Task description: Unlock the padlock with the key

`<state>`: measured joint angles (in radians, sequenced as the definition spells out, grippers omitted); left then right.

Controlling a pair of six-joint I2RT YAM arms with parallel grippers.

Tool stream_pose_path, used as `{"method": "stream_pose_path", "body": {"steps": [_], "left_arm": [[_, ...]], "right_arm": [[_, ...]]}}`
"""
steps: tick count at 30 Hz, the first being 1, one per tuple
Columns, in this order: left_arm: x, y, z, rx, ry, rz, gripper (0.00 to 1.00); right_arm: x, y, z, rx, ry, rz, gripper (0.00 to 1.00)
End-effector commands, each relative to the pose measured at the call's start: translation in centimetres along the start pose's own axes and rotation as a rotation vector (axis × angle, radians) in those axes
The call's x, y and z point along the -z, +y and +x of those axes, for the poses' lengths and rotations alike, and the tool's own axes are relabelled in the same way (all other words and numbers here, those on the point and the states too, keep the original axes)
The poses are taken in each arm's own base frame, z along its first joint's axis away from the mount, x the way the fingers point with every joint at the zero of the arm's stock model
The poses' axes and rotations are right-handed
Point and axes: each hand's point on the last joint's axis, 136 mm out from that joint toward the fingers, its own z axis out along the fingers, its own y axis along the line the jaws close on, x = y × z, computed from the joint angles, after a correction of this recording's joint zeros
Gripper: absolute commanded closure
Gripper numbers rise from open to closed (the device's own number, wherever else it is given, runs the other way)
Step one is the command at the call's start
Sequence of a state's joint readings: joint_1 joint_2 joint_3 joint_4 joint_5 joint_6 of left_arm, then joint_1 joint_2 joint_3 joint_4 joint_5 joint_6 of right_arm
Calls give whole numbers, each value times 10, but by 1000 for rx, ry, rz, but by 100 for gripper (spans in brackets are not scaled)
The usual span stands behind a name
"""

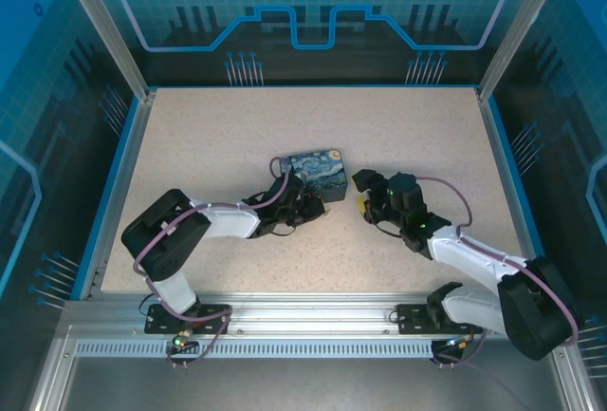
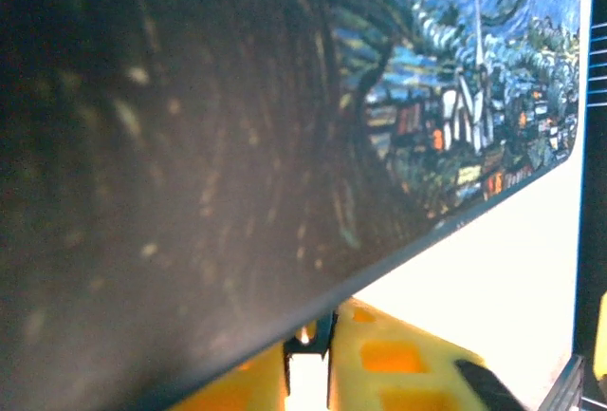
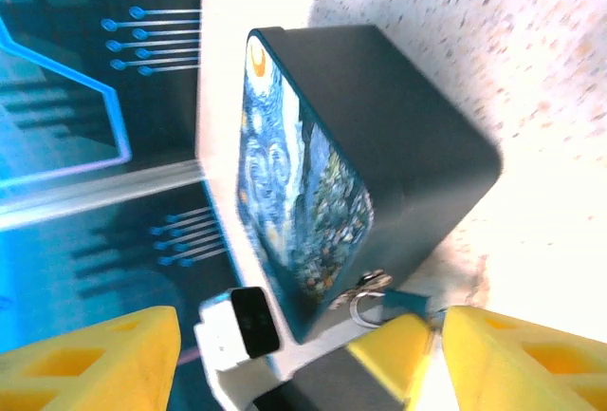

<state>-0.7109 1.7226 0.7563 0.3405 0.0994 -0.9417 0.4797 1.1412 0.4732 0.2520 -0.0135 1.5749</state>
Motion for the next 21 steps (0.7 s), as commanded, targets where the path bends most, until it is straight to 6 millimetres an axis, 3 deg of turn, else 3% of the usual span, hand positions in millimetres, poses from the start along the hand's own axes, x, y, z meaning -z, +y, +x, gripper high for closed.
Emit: {"method": "stream_pose_path", "body": {"steps": [1, 6, 12, 21], "left_arm": [[2, 1, 7, -37, 34, 3, 68], [11, -5, 8, -49, 41, 17, 46], [32, -13, 1, -44, 27, 41, 34], [65, -15, -33, 33, -52, 76, 21]], "right_arm": [[11, -14, 0, 199, 40, 113, 26], [10, -8, 8, 326, 126, 99, 26], [7, 2, 21, 478, 215, 73, 26], [-1, 1, 40, 791, 347, 100, 35]]}}
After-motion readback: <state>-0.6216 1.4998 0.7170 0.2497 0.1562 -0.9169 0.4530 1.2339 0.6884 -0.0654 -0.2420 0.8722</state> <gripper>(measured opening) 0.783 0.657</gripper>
